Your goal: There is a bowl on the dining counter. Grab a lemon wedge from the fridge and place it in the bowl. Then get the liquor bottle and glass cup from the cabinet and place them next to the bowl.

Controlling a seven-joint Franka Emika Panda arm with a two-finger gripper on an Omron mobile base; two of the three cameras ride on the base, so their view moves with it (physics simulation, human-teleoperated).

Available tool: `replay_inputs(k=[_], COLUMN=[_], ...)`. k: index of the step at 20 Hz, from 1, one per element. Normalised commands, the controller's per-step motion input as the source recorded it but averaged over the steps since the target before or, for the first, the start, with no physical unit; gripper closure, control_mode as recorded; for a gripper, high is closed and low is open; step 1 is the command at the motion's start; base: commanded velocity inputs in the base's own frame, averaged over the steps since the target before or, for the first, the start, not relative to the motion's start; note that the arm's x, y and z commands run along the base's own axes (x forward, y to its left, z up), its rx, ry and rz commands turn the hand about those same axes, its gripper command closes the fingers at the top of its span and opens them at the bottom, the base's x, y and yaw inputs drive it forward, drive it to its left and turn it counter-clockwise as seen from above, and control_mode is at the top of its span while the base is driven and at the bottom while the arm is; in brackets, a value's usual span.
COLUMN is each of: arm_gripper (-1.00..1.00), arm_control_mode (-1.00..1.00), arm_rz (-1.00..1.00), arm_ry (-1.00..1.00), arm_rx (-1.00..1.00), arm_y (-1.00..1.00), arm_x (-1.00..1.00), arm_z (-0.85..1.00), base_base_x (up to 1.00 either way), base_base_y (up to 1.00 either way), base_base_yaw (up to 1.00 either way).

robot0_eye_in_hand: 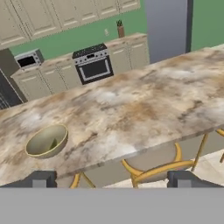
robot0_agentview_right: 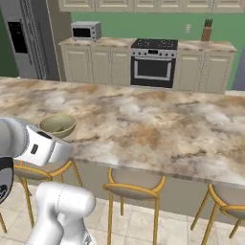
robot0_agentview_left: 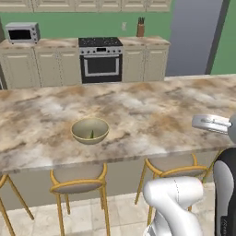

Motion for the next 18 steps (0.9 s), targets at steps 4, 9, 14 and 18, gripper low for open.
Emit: replay_inputs(k=[4, 9, 14, 18], arm_gripper=[-1.0, -1.0, -1.0, -1.0], arm_control_mode=[1.0, 1.0, 1.0, 1.0], arm_rz=[0.0, 0.0, 0.0, 0.0], arm_ry=[0.0, 0.0, 0.0, 0.0], arm_rx=[0.0, 0.0, 0.0, 0.0], arm_y=[0.0, 0.0, 0.0, 0.0], arm_x=[0.0, 0.0, 0.0, 0.0], arm_z=[0.0, 0.0, 0.0, 0.0], base_base_x=[-0.01, 0.0, 0.0, 0.02], base_base_y=[-0.47, -0.5, -0.56, -0.84], base_base_yaw=[-0.57, -0.6, -0.6, -0.54])
